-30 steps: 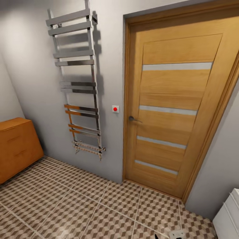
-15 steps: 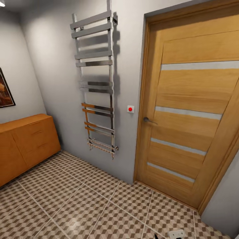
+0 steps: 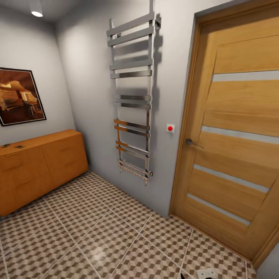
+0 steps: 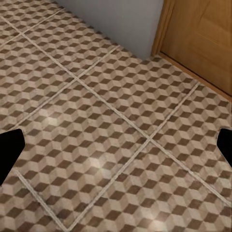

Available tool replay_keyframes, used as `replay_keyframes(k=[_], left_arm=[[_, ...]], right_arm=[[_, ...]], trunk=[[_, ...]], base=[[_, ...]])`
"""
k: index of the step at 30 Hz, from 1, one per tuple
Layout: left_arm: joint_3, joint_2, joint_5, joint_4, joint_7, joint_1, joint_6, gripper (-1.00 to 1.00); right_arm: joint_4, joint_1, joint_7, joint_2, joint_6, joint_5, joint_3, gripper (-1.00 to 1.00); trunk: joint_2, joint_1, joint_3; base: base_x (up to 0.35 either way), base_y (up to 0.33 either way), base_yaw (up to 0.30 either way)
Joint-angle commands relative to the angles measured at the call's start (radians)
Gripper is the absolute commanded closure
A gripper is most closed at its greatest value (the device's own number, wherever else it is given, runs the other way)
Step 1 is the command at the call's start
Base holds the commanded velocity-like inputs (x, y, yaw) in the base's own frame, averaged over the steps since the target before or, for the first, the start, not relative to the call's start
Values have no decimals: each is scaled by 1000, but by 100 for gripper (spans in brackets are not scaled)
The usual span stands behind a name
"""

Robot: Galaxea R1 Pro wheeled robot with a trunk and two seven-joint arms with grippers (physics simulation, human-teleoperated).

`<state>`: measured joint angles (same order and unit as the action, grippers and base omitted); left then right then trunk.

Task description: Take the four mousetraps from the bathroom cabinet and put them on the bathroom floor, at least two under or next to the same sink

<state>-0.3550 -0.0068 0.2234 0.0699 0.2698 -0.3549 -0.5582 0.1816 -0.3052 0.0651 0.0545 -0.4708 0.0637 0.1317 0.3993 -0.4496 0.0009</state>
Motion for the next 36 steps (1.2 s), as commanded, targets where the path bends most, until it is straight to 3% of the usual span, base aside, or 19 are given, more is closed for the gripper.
replay_keyframes(k=[1, 36], left_arm=[[-9, -1, 7, 4, 2, -1, -5, -100], [-9, -1, 7, 4, 2, -2, -5, -100]], right_arm=[[-1, 0, 4, 1, -3, 7, 4, -100], [-1, 0, 4, 1, -3, 7, 4, -100]], trunk=[[1, 0, 0], [1, 0, 0]], base=[[0, 0, 285], [0, 0, 285]])
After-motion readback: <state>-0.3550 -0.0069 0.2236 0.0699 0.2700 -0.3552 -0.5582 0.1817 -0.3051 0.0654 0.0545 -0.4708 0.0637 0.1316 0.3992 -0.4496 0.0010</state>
